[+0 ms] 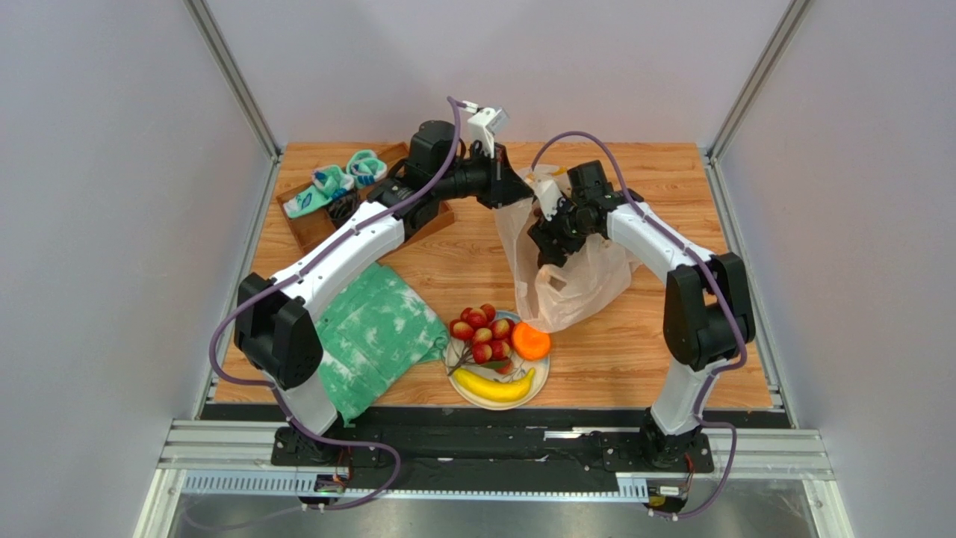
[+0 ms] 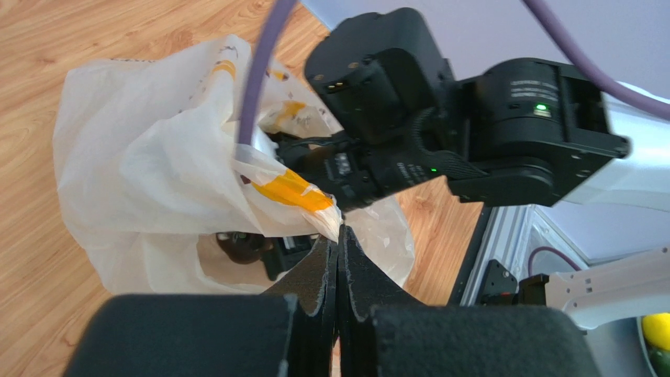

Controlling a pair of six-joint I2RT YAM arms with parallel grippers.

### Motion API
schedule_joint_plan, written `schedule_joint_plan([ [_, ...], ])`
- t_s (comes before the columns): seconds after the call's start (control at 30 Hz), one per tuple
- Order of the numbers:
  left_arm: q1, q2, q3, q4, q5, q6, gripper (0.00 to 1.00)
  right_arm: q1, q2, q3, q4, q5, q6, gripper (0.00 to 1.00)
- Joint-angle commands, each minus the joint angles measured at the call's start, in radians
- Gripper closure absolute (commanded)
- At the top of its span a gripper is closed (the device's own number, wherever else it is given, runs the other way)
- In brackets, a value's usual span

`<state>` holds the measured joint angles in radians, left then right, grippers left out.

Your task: Take the fake fruits out of the plastic bag

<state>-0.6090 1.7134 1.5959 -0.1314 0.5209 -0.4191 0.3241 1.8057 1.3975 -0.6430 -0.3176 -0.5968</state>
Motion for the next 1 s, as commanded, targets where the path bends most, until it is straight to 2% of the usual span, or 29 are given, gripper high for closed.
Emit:
schedule_joint_plan([
  [0.0,-0.006,-0.018,-0.001,0.024,0.050,0.022,1.00,0.004,0.090,0.081,0.036,0.064,0.035,0.22],
  [0.17,-0.006,-0.018,-0.001,0.015,0.051,0.040,1.00,0.004,0.175,0.156,-0.059,0.083,0.040,0.19],
  [0.37,-0.006,-0.011,0.004,0.012,0.047,0.039,1.00,0.010,0.175,0.127,-0.086,0.107,0.032,0.20],
  [0.43,-0.008,-0.008,0.004,0.013,0.047,0.036,1.00,0.010,0.175,0.115,-0.099,0.100,0.037,0.28],
  [0.5,-0.008,-0.005,0.007,0.013,0.044,0.036,1.00,0.010,0.161,0.106,-0.103,0.106,0.038,0.42],
  [0.53,-0.008,-0.002,0.009,0.013,0.042,0.042,1.00,0.012,0.149,0.100,-0.103,0.104,0.038,0.46],
  [0.6,-0.008,0.002,0.015,0.009,0.034,0.045,1.00,0.009,0.094,0.081,-0.103,0.088,0.041,0.53],
  [0.7,-0.008,0.003,0.019,0.009,0.030,0.052,1.00,0.009,-0.016,0.057,-0.099,0.051,0.054,0.58],
  [0.97,-0.006,-0.014,0.027,0.003,0.027,0.075,1.00,0.004,-0.339,-0.038,-0.133,-0.077,0.078,0.60],
])
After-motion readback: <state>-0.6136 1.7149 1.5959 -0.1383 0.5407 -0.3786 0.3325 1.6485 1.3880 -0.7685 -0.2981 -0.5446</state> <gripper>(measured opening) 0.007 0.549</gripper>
